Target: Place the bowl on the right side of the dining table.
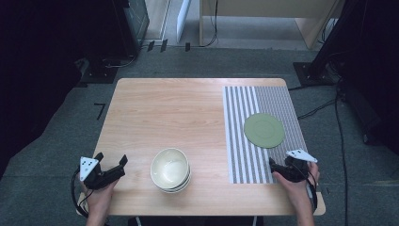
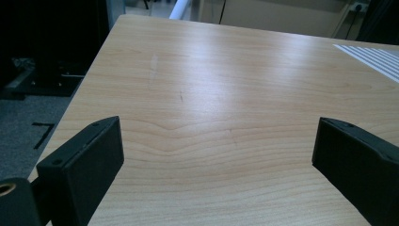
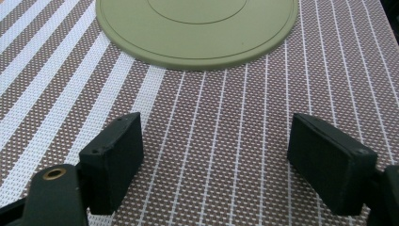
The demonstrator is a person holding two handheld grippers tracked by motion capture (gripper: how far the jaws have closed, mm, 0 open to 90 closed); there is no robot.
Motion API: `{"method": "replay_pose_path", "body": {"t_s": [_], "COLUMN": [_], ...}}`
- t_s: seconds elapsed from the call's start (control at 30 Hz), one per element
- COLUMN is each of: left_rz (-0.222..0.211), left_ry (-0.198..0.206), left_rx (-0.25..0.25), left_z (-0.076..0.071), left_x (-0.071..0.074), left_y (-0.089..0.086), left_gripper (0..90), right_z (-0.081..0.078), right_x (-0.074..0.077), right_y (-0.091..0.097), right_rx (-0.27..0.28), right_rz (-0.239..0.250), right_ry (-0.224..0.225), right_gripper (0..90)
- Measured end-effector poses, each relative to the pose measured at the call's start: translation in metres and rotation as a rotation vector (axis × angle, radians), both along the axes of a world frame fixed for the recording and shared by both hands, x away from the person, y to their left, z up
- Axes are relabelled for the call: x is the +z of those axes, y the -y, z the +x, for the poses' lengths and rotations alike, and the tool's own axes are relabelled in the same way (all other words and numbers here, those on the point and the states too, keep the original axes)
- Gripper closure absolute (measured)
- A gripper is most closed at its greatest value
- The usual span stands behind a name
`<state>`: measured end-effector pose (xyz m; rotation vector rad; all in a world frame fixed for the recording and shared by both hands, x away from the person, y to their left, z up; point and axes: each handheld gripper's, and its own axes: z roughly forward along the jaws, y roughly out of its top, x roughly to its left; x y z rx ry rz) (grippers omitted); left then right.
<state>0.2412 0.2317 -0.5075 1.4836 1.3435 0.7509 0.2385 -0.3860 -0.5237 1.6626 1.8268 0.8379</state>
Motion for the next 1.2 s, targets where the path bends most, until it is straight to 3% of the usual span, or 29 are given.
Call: {"method": "replay_pose_path", "body": {"t_s": [0.1, 0.13, 0.23, 0.5, 0.67, 0.87, 1.2], "left_rz": [0.015, 0.012, 0.002, -0.020, -0.003, -0.056, -0.059], "left_ry": [-0.021, -0.049, -0.076, -0.020, 0.002, 0.014, 0.035], "left_rx": [0.001, -0.007, -0.010, -0.057, -0.085, -0.092, -0.110], "left_z": [0.000, 0.002, 0.005, 0.000, -0.003, -0.005, -0.009], "left_x": [0.002, 0.003, 0.009, 0.026, 0.034, 0.043, 0.054], "left_y": [0.001, 0.002, 0.004, 0.014, 0.022, 0.022, 0.028], "left_gripper": [2.4, 2.4, 2.5, 2.6, 2.5, 2.6, 2.7], "right_z": [0.001, 0.001, 0.000, -0.002, -0.003, -0.004, -0.005], "right_x": [0.002, 0.004, 0.011, 0.038, 0.049, 0.058, 0.067], "right_y": [-0.001, -0.002, -0.004, -0.018, -0.027, -0.040, -0.055], "right_rx": [-0.025, -0.035, -0.035, -0.016, 0.007, 0.037, 0.064], "right_rz": [-0.002, 0.001, 0.025, 0.066, 0.079, 0.094, 0.100], "right_ry": [-0.004, 0.004, 0.033, 0.120, 0.154, 0.172, 0.184], "right_gripper": [21.5, 21.8, 22.2, 24.5, 26.0, 26.9, 27.7]}}
